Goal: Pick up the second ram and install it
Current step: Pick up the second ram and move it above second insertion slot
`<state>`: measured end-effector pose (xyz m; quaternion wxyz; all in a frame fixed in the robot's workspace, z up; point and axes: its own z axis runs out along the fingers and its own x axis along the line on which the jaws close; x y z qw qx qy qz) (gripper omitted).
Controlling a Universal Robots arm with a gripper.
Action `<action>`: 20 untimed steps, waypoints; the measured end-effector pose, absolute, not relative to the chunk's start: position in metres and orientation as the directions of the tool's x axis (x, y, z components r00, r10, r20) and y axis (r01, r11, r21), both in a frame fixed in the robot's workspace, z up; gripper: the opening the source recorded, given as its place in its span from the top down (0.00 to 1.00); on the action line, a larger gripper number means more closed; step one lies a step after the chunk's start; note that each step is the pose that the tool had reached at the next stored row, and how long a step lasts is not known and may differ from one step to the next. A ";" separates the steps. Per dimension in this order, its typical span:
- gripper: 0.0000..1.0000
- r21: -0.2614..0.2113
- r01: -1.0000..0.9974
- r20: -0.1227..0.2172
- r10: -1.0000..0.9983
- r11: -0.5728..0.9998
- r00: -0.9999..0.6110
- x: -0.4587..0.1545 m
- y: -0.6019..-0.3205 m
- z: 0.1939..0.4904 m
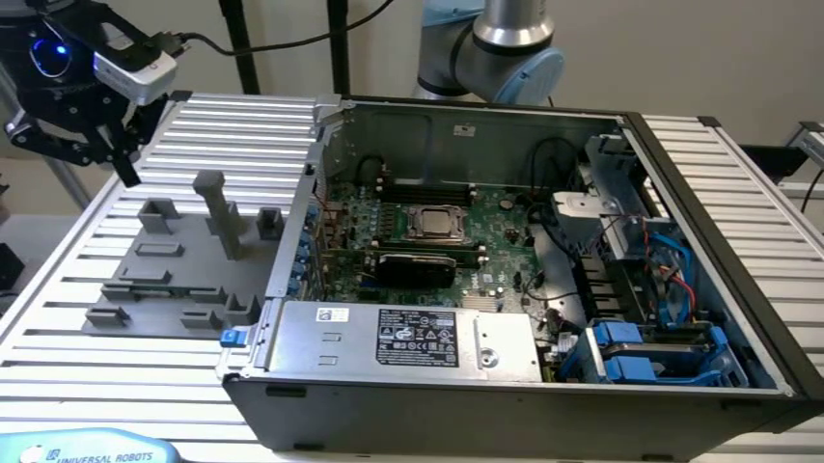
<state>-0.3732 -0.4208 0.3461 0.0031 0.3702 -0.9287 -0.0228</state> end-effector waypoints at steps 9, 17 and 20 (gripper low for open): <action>0.89 0.045 -0.797 -0.011 -0.797 0.603 -0.604 -0.373 -0.421 0.344; 0.89 0.045 -0.876 -0.011 -0.876 0.481 -0.482 -0.373 -0.421 0.341; 0.89 0.045 -0.900 -0.011 -0.901 0.434 -0.435 -0.373 -0.421 0.340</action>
